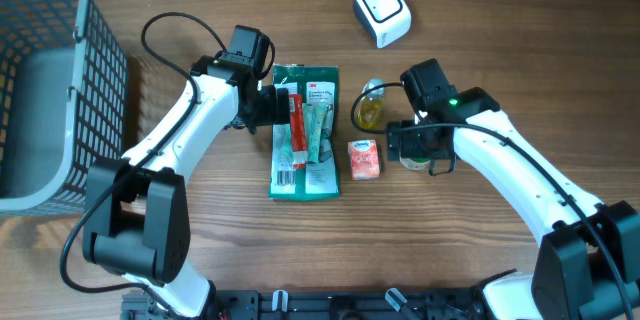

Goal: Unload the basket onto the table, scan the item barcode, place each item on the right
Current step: 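Close the right gripper around the green-lidded jar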

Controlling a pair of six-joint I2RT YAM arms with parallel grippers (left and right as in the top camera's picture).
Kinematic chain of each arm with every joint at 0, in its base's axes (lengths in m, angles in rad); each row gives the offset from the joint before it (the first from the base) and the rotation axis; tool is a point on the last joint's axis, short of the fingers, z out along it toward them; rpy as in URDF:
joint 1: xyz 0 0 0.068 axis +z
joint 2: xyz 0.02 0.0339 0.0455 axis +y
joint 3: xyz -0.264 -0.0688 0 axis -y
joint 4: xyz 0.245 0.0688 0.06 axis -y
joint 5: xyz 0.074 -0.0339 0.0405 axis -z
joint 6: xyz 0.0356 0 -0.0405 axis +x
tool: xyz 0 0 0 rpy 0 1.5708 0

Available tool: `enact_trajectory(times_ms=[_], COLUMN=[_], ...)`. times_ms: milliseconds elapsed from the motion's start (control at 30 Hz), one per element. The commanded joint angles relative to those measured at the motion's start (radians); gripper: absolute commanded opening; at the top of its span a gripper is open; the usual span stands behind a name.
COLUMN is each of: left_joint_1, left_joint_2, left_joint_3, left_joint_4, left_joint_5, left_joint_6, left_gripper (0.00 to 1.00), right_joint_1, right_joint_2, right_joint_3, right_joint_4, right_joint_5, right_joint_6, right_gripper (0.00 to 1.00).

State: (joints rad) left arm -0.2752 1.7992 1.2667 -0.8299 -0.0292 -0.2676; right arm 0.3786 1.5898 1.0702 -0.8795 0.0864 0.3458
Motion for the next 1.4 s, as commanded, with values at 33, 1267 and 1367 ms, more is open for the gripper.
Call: enact_trajectory(times_ms=[33,1267,1367], left_joint_1=[-0.003,-0.003,-0.003], left_joint_2=[-0.017,-0.017,-0.017], left_joint_3=[-0.006,-0.006,-0.006], left_joint_4=[0.0,0.0,0.0], left_joint_5=[-0.006,-0.006,-0.006], left_joint_6=[-0.002,-0.002,-0.002], left_gripper=[1.0,1.0,1.0], right_joint_1=[-0.002,-0.093,-0.096], right_joint_2=[0.01,0.009,0.009], right_joint_3=[0.017,-0.11,-0.099], right_joint_4=[0.031,0.114,0.092], right_joint_5=[-0.008,0.07,0.028], right_joint_6=[0.08,0.195,0.195], right_gripper=[1.0,0.88,0.88])
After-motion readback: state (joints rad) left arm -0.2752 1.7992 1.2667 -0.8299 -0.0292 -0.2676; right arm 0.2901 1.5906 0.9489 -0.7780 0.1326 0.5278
